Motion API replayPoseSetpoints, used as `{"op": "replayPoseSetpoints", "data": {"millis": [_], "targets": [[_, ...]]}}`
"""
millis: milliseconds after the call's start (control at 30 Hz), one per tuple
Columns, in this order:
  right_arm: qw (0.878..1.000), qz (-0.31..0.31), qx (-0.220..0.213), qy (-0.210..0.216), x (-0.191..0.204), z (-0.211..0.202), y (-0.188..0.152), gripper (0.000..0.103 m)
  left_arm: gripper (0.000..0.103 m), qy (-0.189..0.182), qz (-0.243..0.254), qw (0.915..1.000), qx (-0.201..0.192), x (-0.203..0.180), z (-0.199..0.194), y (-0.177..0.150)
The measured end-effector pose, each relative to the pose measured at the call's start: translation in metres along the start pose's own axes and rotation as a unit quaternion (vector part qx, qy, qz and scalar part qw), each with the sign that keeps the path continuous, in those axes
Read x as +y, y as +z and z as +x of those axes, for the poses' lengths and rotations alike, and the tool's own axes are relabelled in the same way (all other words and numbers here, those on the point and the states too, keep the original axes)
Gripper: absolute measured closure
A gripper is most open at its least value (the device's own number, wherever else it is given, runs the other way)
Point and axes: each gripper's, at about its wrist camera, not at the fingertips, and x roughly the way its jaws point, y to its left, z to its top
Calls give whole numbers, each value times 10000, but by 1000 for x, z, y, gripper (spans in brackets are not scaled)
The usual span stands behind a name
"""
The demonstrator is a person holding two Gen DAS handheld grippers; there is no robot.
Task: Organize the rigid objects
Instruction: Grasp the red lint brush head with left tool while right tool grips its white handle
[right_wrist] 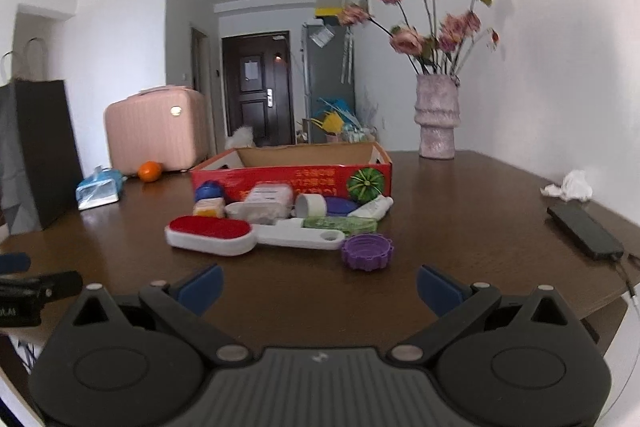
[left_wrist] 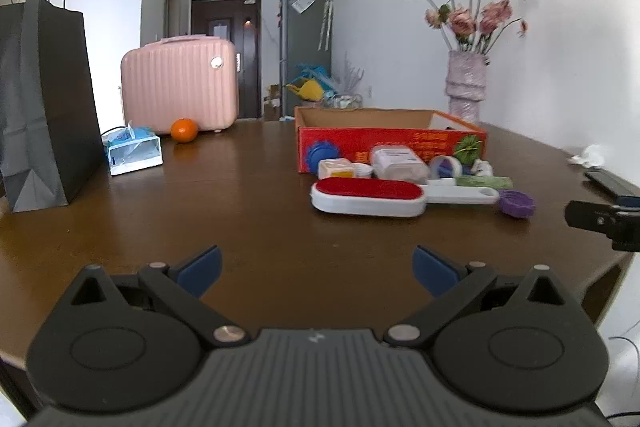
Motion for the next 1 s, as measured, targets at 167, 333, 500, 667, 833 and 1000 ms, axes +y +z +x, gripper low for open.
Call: {"op": "replayPoseSetpoints", "data": {"millis": [167,333,500,667,833,1000], "targets": [[9980,3,600,199,-12,50,4,0,0,-284,-22,9987,420,4,48,25],[9920,426,993,655,-19,89,20,7,1,-672,-299,9921,1013,14,112,58],[9872,660,1183,838,-16,131,34,40,24,-907,-578,9836,1449,25,170,82],[9864,819,1337,484,-31,164,42,45,46,-896,-544,9808,1647,29,205,84],[9850,813,1498,279,-50,187,46,72,56,-1229,-683,9755,1689,35,215,84],[9874,406,1505,287,-50,193,50,73,56,-1293,-901,9721,1735,37,217,81]]}}
